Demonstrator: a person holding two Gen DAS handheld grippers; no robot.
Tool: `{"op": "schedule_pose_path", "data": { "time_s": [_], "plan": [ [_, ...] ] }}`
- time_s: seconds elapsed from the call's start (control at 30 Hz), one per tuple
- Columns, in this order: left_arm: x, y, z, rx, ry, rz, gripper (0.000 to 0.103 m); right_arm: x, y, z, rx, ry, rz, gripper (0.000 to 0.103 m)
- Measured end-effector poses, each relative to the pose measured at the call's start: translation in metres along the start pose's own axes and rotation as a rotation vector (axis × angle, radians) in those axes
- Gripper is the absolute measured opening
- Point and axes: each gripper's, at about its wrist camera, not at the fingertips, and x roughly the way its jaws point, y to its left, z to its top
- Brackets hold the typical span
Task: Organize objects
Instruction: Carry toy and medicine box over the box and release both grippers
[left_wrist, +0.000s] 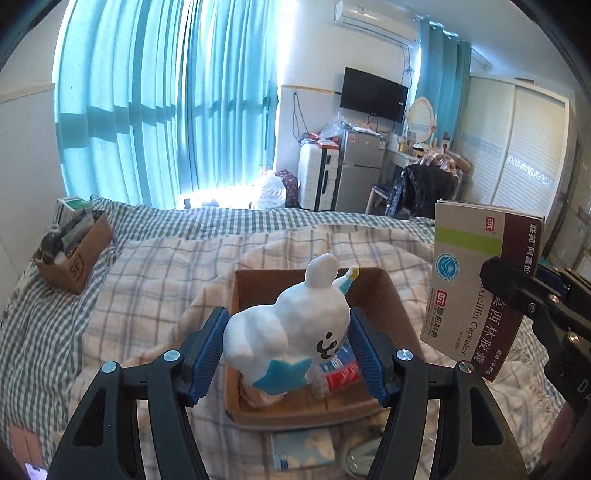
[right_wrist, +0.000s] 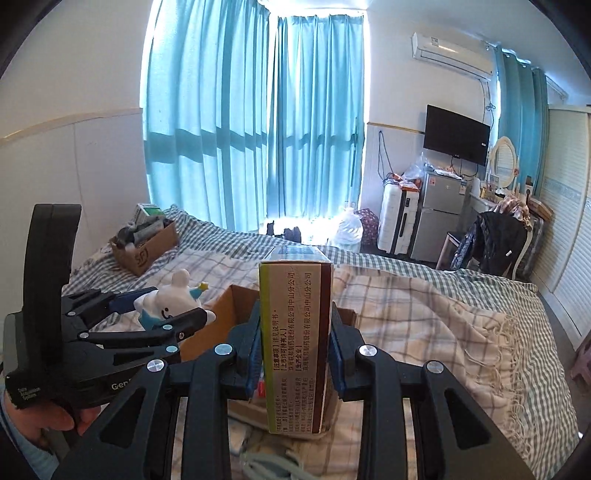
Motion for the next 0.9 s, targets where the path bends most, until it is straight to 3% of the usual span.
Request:
{"op": "schedule_pose_path", "data": {
  "time_s": [0.17,0.43,0.73,0.8,0.83,0.9],
  "plan": [
    [0.046,0.007,0.002,0.002,0.035,0.004,0.067,0.06,-0.011,0.001,0.016,0.048,-0.008,0.029],
    [0.108,0.009,-0.018,0.02,0.102,0.004,0.067,0.129,-0.032,-0.026,0.046,0.134,-0.021,0.029],
    [0.118,0.006,-0.027,0.014,0.146,0.004,0.068,0.137,-0.041,-0.039,0.085,0.152,0.009,0.03],
    [0.111,0.005,-0.024,0.002,0.149,-0.006,0.07,0.129,-0.043,-0.036,0.101,0.138,0.002,0.047],
    [0.107,0.005,-0.022,-0.001,0.147,-0.005,0.074,0.123,-0.045,-0.034,0.108,0.131,0.001,0.064],
    [0.095,0.004,-0.018,-0.005,0.128,0.033,0.097,0.109,-0.046,-0.028,0.111,0.107,-0.005,0.068]
  ]
}}
